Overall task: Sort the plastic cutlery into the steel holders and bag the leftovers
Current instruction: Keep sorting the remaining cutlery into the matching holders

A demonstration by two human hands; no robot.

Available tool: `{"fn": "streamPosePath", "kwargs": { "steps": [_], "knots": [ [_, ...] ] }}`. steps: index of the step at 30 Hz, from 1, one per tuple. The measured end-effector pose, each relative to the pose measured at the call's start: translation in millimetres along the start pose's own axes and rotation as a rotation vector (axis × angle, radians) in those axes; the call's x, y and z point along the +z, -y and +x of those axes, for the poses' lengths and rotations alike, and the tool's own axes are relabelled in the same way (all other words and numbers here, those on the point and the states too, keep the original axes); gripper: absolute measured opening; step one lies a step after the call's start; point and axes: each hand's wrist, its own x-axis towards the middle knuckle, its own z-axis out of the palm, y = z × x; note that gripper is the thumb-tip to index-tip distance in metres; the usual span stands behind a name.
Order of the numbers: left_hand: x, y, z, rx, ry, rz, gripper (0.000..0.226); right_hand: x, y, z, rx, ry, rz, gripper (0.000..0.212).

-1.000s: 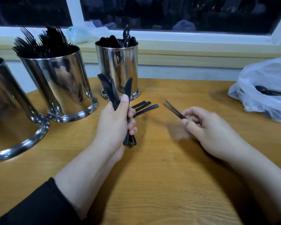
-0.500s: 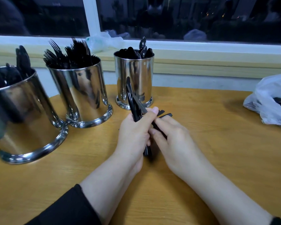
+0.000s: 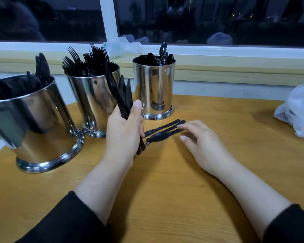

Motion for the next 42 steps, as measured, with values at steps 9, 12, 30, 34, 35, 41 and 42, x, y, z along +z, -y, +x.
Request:
{"fn": "streamPosePath", "kwargs": {
  "steps": [9, 12, 30, 34, 35, 41, 42],
  "knots": [
    [-2, 16, -4, -0.110, 0.152, 0.173, 0.026, 11, 1, 43, -0.042, 0.359, -0.254, 0.056],
    [-2, 18, -1, -0.116, 0.129, 0.160, 0.029, 6, 0, 43, -0.049, 0.356, -0.279, 0.045],
    [6, 13, -2, -0.134, 0.096, 0.109, 0.029, -35, 7, 7, 0.192, 0.394, -0.121, 0.009],
    [9, 14, -5, -0.127, 0.118, 0.098, 0.039, -31, 12, 0, 0.177, 0.341, -0.157, 0.003],
    [9, 15, -5, -0.131, 0.120, 0.097, 0.039, -30, 13, -1, 0.171, 0.331, -0.175, 0.003],
    [11, 16, -6, -0.170, 0.118, 0.069, 0.028, -25, 20, 2, 0.181, 0.216, -0.359, 0.015],
    [12, 16, -6, -0.169, 0.119, 0.072, 0.028, -25, 20, 3, 0.201, 0.204, -0.356, 0.016]
  ]
}}
